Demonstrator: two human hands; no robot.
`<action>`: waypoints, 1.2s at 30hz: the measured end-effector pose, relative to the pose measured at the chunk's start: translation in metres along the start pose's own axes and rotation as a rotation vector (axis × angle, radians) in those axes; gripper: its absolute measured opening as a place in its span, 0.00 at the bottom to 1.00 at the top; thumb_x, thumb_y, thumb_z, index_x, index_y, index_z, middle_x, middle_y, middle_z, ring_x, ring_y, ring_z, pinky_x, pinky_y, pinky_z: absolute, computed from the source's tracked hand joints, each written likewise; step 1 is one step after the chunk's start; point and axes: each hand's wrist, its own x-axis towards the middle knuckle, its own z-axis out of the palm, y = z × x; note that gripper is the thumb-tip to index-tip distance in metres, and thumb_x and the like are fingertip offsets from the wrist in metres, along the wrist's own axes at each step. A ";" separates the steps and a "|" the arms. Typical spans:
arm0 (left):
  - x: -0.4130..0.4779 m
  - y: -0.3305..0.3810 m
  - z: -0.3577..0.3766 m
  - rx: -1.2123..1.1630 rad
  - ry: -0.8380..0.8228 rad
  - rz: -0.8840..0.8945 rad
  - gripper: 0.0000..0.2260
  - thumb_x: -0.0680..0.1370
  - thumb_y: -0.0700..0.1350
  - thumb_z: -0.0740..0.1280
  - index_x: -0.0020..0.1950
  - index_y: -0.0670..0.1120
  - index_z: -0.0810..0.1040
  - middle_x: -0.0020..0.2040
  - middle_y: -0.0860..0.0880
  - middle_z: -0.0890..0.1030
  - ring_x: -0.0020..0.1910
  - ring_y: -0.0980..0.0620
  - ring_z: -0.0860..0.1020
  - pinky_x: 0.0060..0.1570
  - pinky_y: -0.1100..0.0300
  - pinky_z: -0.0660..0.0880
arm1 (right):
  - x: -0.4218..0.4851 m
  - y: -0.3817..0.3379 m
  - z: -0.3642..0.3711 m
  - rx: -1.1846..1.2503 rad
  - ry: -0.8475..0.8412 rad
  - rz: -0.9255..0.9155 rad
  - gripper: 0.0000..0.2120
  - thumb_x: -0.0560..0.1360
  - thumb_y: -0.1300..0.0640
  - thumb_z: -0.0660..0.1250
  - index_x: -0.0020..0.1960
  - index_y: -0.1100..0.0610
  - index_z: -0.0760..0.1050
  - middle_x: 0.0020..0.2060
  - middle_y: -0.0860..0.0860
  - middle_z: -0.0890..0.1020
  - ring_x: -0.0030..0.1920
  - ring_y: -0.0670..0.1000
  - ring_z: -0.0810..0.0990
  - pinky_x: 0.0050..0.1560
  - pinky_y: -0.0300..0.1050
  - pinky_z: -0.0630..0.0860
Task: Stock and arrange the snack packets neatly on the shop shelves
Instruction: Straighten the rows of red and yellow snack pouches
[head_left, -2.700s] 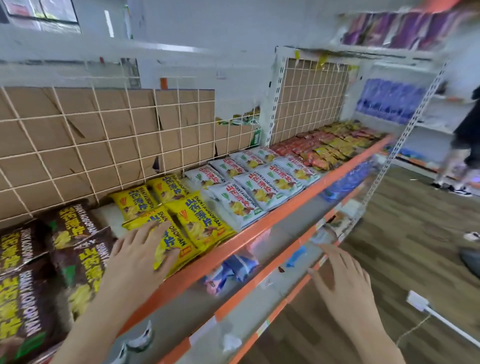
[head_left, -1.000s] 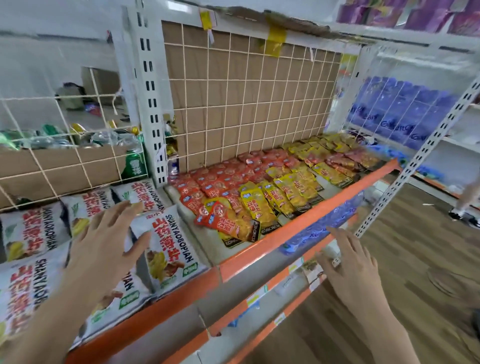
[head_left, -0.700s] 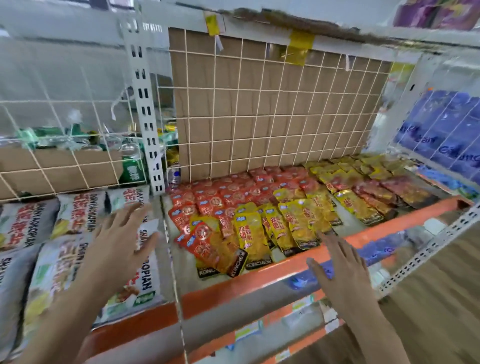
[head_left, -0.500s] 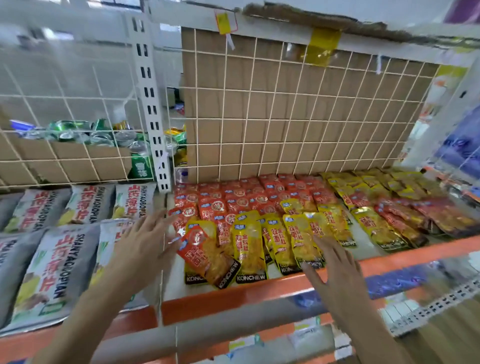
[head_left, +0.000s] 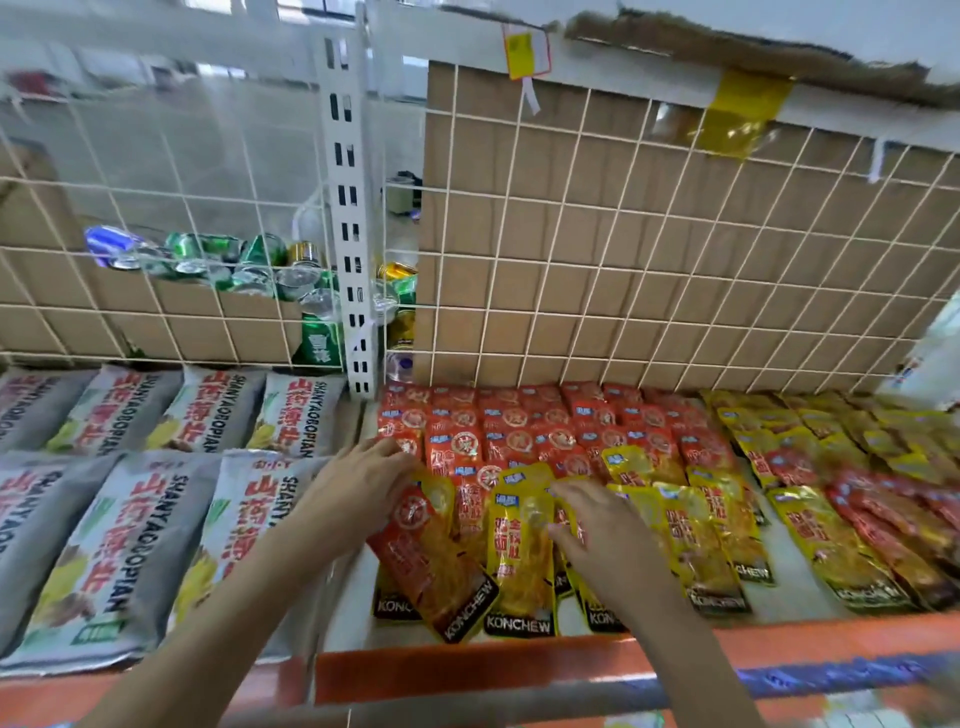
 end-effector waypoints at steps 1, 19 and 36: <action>0.004 -0.002 0.000 -0.019 -0.010 0.006 0.15 0.81 0.52 0.55 0.66 0.53 0.72 0.63 0.53 0.72 0.64 0.54 0.69 0.62 0.57 0.66 | 0.006 -0.003 0.001 -0.032 -0.028 -0.015 0.24 0.79 0.46 0.57 0.73 0.49 0.59 0.70 0.43 0.64 0.71 0.45 0.60 0.70 0.41 0.55; 0.041 -0.010 -0.004 -0.446 0.165 0.102 0.12 0.77 0.35 0.65 0.37 0.49 0.70 0.36 0.54 0.75 0.35 0.59 0.72 0.35 0.69 0.66 | 0.048 -0.016 -0.008 0.309 0.119 0.022 0.10 0.76 0.56 0.65 0.40 0.45 0.65 0.37 0.44 0.78 0.42 0.47 0.78 0.43 0.44 0.73; 0.050 0.007 -0.043 -0.829 0.515 0.209 0.09 0.79 0.37 0.62 0.40 0.47 0.72 0.31 0.42 0.70 0.27 0.52 0.65 0.29 0.52 0.63 | -0.016 0.020 -0.062 0.530 0.752 0.112 0.15 0.74 0.63 0.67 0.41 0.44 0.68 0.38 0.34 0.79 0.38 0.39 0.77 0.38 0.34 0.71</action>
